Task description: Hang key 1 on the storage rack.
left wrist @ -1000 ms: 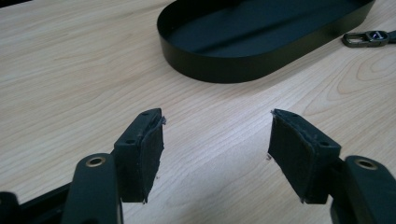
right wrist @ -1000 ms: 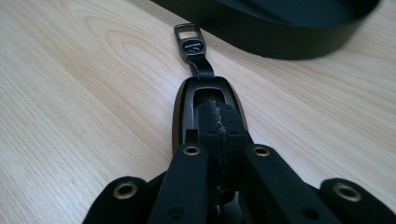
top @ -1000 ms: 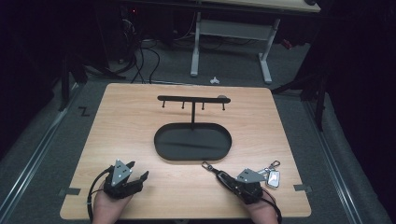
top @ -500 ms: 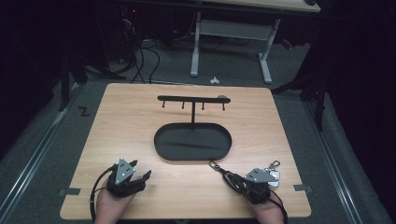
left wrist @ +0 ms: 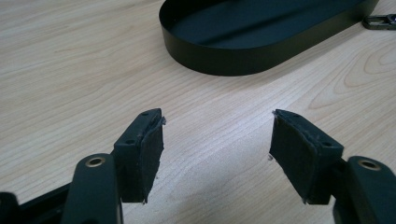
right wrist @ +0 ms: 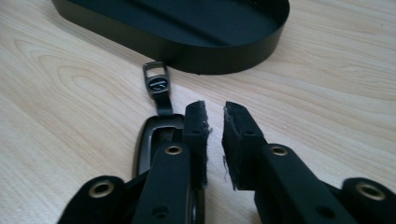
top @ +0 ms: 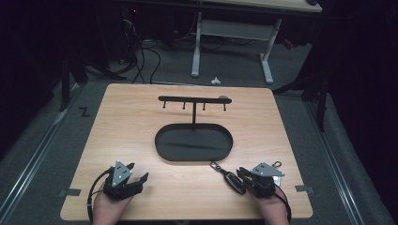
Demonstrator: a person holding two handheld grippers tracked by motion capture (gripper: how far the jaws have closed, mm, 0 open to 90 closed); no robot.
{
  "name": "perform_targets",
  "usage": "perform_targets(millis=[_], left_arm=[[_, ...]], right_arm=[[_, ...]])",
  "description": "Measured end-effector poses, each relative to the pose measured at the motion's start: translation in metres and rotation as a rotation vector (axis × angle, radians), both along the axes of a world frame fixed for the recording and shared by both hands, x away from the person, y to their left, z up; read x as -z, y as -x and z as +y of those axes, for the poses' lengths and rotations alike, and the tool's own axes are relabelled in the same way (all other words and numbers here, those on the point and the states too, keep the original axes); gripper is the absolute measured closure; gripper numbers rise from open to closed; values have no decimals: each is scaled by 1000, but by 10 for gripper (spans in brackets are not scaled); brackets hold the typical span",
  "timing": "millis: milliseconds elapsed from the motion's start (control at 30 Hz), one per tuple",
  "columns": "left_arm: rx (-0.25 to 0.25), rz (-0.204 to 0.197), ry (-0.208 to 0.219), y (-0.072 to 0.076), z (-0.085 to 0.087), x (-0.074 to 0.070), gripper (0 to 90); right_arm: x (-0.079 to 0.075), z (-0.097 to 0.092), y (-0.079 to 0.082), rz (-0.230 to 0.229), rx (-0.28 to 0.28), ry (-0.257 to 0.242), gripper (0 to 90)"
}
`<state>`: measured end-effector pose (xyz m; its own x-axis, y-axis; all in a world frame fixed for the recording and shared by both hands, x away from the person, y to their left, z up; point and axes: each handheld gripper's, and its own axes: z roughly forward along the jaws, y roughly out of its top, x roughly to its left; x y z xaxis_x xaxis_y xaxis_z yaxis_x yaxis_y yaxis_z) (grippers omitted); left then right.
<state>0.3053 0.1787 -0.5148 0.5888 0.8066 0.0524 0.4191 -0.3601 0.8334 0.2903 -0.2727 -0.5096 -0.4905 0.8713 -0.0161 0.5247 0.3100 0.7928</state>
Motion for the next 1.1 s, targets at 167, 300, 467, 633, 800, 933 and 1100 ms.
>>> perform_targets(millis=[167, 300, 467, 633, 800, 933, 1100], left_arm=[[-1, 1, -2, -1, 0, 0, 349], [3, 5, -9, -1, -1, 1, 347], [10, 11, -6, -2, -2, 3, 344], [14, 17, -2, -2, -1, 4, 341], [24, 13, 2, 0, -1, 2, 342], [28, 10, 3, 1, -2, 1, 342], [26, 11, 4, 1, -1, 1, 347]], right_arm=[[1, -5, -6, 34, 25, 14, 704], [-1, -6, -9, 50, 34, 33, 682], [-2, -6, -19, 94, 32, 92, 635], [-1, -5, -25, 171, 23, 122, 585], [-6, -3, -30, 256, -9, 176, 544], [-13, 0, -35, 323, -14, 230, 525], [-27, 3, -45, 402, -11, 273, 489]])
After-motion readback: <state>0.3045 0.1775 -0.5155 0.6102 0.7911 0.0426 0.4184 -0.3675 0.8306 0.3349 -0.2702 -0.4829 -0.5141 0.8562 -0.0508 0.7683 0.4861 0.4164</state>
